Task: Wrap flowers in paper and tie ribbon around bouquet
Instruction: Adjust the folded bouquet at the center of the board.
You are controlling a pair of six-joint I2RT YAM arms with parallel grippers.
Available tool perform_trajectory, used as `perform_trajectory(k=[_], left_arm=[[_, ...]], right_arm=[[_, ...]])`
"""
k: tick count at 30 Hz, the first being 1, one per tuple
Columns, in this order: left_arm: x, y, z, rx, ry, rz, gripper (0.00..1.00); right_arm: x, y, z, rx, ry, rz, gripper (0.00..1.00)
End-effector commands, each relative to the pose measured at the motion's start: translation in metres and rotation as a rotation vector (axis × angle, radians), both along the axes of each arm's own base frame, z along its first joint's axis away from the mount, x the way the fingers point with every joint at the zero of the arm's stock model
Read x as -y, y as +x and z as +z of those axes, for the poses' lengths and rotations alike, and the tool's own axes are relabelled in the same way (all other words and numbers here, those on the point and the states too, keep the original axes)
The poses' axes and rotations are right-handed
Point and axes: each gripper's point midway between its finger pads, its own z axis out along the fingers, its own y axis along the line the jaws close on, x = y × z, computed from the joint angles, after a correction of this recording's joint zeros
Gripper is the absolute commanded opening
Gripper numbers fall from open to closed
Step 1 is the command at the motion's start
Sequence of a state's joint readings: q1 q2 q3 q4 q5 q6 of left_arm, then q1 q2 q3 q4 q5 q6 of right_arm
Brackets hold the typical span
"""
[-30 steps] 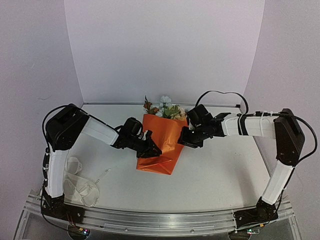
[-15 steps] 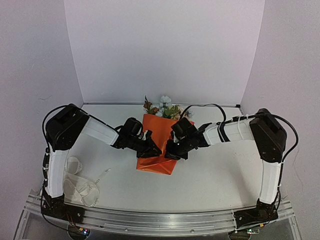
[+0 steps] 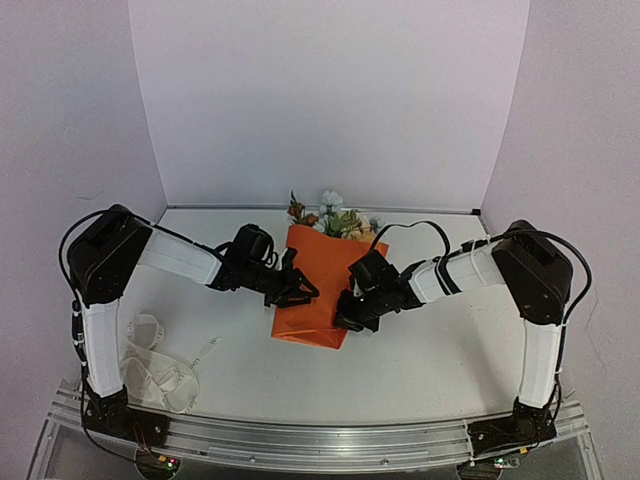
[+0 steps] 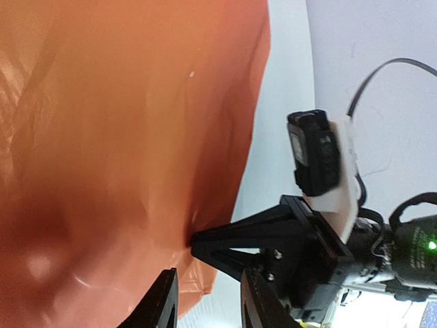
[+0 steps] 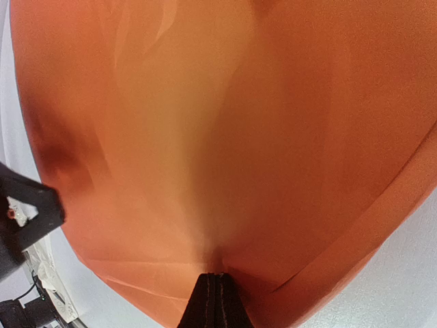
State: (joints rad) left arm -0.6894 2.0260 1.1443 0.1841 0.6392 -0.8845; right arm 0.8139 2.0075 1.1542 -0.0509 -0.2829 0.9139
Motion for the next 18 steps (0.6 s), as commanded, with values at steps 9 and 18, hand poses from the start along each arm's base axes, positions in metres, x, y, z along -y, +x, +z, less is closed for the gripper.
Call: perform_trajectory(k=[9,18], left_arm=[[-0.046,-0.035,0.021,-0.018,-0.092,-0.085,0.26],[-0.057,-0.038,-0.019,-0.133,-0.089,-0.052,0.20]], right_arm=[[0.039,-0.016,-0.039,-0.084,-0.145,-0.064,0.00],[0.044,-0.018,-0.040,-0.085,-0.169,-0.059,0.00]])
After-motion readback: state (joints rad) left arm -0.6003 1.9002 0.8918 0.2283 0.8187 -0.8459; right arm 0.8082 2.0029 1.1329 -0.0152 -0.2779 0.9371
